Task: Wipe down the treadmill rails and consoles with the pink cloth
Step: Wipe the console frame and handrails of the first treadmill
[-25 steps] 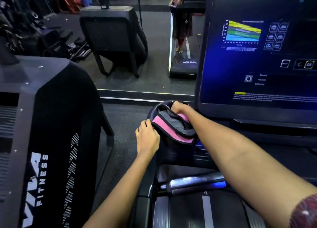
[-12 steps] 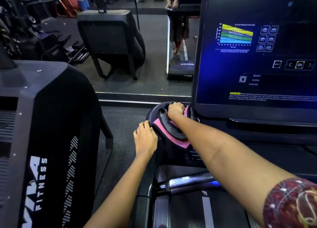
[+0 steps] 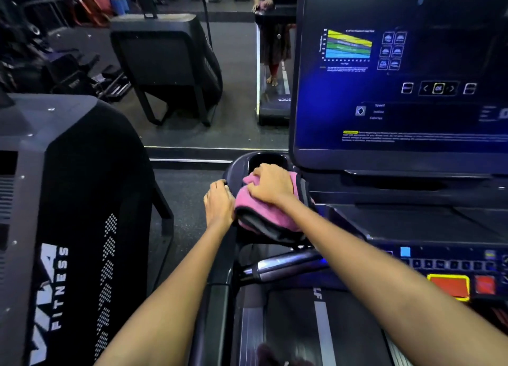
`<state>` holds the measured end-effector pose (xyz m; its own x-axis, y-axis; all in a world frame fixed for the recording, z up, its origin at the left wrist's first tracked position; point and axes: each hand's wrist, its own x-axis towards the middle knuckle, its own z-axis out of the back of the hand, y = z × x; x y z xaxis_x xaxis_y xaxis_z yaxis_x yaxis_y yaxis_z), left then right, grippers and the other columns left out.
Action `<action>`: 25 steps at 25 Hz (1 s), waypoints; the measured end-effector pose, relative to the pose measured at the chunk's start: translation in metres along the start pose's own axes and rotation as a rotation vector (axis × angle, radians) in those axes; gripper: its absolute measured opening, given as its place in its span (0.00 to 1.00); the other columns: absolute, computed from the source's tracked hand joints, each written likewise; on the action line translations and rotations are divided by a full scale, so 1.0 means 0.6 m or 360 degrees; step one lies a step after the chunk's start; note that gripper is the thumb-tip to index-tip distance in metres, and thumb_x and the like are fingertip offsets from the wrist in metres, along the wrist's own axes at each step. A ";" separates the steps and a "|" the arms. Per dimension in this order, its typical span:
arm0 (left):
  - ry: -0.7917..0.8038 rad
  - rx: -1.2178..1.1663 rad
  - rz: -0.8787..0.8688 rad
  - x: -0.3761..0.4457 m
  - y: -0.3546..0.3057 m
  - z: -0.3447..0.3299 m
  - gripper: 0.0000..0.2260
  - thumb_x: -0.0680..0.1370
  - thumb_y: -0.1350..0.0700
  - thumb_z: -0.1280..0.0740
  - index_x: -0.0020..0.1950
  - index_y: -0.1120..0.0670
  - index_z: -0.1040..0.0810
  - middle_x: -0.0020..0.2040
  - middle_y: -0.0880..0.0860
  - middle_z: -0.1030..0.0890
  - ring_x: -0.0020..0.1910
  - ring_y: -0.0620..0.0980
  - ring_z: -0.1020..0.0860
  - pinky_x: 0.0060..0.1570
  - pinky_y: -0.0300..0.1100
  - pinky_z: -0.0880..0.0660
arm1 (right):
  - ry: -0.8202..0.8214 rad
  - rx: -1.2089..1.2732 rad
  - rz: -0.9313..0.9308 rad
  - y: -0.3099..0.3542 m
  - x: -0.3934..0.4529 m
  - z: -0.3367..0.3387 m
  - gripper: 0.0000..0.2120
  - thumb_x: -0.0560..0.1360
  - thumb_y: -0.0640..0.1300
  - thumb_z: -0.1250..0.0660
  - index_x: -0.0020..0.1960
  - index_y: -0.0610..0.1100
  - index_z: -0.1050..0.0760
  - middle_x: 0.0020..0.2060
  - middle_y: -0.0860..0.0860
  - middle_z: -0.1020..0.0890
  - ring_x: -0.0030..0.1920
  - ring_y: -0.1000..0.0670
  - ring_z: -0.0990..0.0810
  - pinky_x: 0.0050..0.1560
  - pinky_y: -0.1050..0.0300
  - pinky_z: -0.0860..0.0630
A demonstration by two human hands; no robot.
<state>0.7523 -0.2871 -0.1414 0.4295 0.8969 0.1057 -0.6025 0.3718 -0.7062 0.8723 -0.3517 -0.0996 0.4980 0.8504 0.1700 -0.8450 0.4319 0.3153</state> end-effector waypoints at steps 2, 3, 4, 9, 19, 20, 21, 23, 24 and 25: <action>-0.0043 -0.0083 0.0016 -0.003 -0.006 0.005 0.13 0.81 0.60 0.48 0.60 0.62 0.28 0.60 0.61 0.26 0.60 0.60 0.29 0.63 0.52 0.37 | -0.0082 0.0072 0.0142 -0.006 -0.045 -0.009 0.14 0.70 0.48 0.35 0.54 0.45 0.22 0.48 0.47 0.23 0.48 0.45 0.26 0.46 0.53 0.30; -0.0069 -0.0120 -0.0006 -0.007 -0.010 0.006 0.13 0.81 0.60 0.48 0.60 0.62 0.28 0.60 0.61 0.26 0.60 0.60 0.29 0.63 0.52 0.37 | -0.0124 0.0091 0.0200 -0.014 -0.063 -0.010 0.15 0.70 0.47 0.34 0.54 0.44 0.23 0.48 0.47 0.24 0.47 0.45 0.27 0.46 0.52 0.30; -0.0090 -0.0149 -0.0034 -0.010 -0.012 0.007 0.13 0.81 0.60 0.47 0.59 0.62 0.28 0.59 0.61 0.26 0.59 0.60 0.29 0.63 0.51 0.37 | -0.0143 0.0082 0.0253 -0.022 -0.075 -0.008 0.15 0.69 0.46 0.33 0.55 0.44 0.24 0.49 0.46 0.25 0.47 0.45 0.28 0.46 0.51 0.29; -0.0112 -0.0184 -0.0125 -0.024 -0.010 0.011 0.11 0.80 0.60 0.46 0.57 0.61 0.27 0.56 0.59 0.25 0.57 0.58 0.27 0.61 0.52 0.34 | 0.0116 0.0014 0.0482 -0.039 -0.138 -0.018 0.17 0.66 0.36 0.32 0.56 0.43 0.24 0.54 0.45 0.28 0.52 0.44 0.29 0.46 0.49 0.26; -0.0039 -0.0273 -0.0083 -0.050 0.018 0.006 0.13 0.81 0.61 0.46 0.60 0.60 0.25 0.60 0.57 0.24 0.60 0.54 0.27 0.57 0.37 0.37 | 0.0094 0.0265 0.0271 0.018 -0.141 -0.040 0.19 0.68 0.29 0.39 0.57 0.39 0.24 0.57 0.42 0.25 0.56 0.40 0.28 0.58 0.49 0.31; -0.0052 -0.0297 -0.0078 -0.050 0.017 0.005 0.13 0.80 0.61 0.46 0.60 0.61 0.25 0.61 0.57 0.23 0.60 0.54 0.27 0.57 0.36 0.37 | 0.0141 0.0216 0.0282 0.019 -0.146 -0.043 0.18 0.68 0.30 0.39 0.56 0.39 0.24 0.57 0.43 0.25 0.57 0.41 0.28 0.57 0.50 0.31; -0.0063 -0.0309 -0.0070 -0.050 0.017 0.005 0.13 0.80 0.62 0.46 0.60 0.61 0.25 0.61 0.57 0.23 0.61 0.54 0.27 0.57 0.35 0.37 | 0.0193 0.0143 0.0309 0.019 -0.150 -0.045 0.16 0.69 0.31 0.38 0.56 0.40 0.23 0.56 0.44 0.24 0.56 0.42 0.28 0.55 0.50 0.31; -0.0064 -0.0327 -0.0051 -0.049 0.016 0.005 0.13 0.80 0.62 0.46 0.60 0.61 0.25 0.61 0.57 0.24 0.61 0.54 0.28 0.57 0.35 0.37 | 0.0310 -0.0002 0.0385 0.017 -0.157 -0.047 0.13 0.71 0.35 0.38 0.54 0.42 0.22 0.54 0.45 0.23 0.55 0.43 0.28 0.53 0.50 0.30; -0.0057 -0.0336 -0.0049 -0.048 0.016 0.004 0.13 0.80 0.62 0.46 0.60 0.61 0.25 0.61 0.57 0.24 0.61 0.54 0.28 0.57 0.35 0.37 | 0.0352 -0.0040 0.0398 0.015 -0.158 -0.046 0.13 0.72 0.36 0.38 0.54 0.43 0.22 0.53 0.46 0.23 0.55 0.43 0.27 0.52 0.50 0.30; -0.0048 -0.0344 -0.0050 -0.049 0.015 0.005 0.14 0.80 0.62 0.46 0.60 0.60 0.25 0.61 0.57 0.24 0.61 0.54 0.28 0.56 0.35 0.37 | 0.0380 -0.0052 0.0392 0.012 -0.156 -0.046 0.12 0.73 0.37 0.38 0.54 0.43 0.21 0.53 0.45 0.23 0.55 0.42 0.26 0.51 0.50 0.30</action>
<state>0.7323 -0.3093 -0.1489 0.4234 0.8936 0.1490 -0.4294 0.3427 -0.8356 0.8140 -0.4200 -0.1388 0.2217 0.9750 0.0130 -0.9420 0.2107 0.2611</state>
